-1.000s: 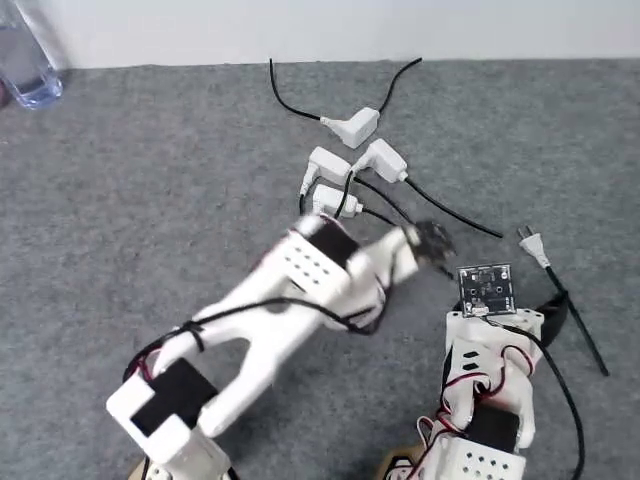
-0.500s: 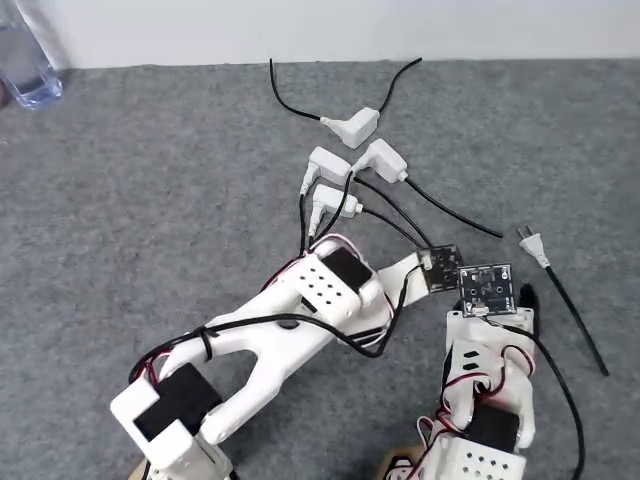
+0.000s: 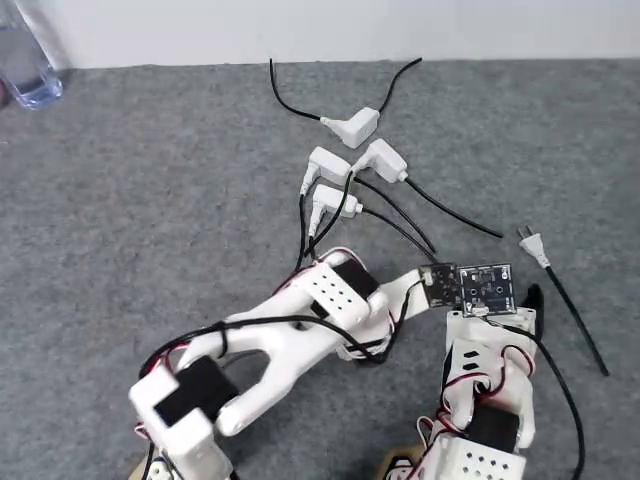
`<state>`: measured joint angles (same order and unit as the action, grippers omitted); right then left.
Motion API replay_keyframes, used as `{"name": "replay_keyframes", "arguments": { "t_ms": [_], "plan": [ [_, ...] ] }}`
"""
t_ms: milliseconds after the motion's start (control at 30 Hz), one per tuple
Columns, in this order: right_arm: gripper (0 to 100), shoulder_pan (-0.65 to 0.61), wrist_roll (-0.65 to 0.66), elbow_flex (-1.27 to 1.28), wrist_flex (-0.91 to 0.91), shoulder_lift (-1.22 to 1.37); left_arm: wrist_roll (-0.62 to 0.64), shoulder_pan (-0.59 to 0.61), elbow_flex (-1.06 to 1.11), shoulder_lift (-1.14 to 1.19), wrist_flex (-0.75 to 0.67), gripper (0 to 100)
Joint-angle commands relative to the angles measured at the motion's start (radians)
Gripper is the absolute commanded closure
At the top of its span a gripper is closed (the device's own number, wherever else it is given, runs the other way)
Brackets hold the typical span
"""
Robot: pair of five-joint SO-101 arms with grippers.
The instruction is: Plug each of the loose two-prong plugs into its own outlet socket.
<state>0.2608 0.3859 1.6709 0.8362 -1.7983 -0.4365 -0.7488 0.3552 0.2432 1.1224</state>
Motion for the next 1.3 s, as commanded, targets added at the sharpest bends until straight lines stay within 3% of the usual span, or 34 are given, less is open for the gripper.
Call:
{"name": "replay_keyframes", "arguments": {
  "t_ms": [0,267,400,867,1100,1267],
  "plan": [
    [73.2,0.016,-0.005,0.014,-0.018,-0.005,0.014,-0.008,-0.036,0.005,-0.005,75],
    [73.2,0.016,-0.005,0.014,-0.018,-0.005,-0.040,-0.011,-0.035,0.002,-0.005,75],
    [73.2,0.016,-0.005,0.014,-0.018,-0.005,-0.103,-0.006,-0.025,0.002,0.089,75],
    [73.2,0.013,-0.005,0.014,-0.016,-0.005,-0.127,0.029,-0.024,0.002,0.153,75],
    [73.2,0.010,-0.003,0.014,-0.005,-0.005,-0.215,0.206,-0.025,0.011,0.031,75],
    [73.2,0.008,-0.003,0.014,-0.007,-0.005,-0.215,0.212,-0.031,0.011,0.008,75]
  ]
}}
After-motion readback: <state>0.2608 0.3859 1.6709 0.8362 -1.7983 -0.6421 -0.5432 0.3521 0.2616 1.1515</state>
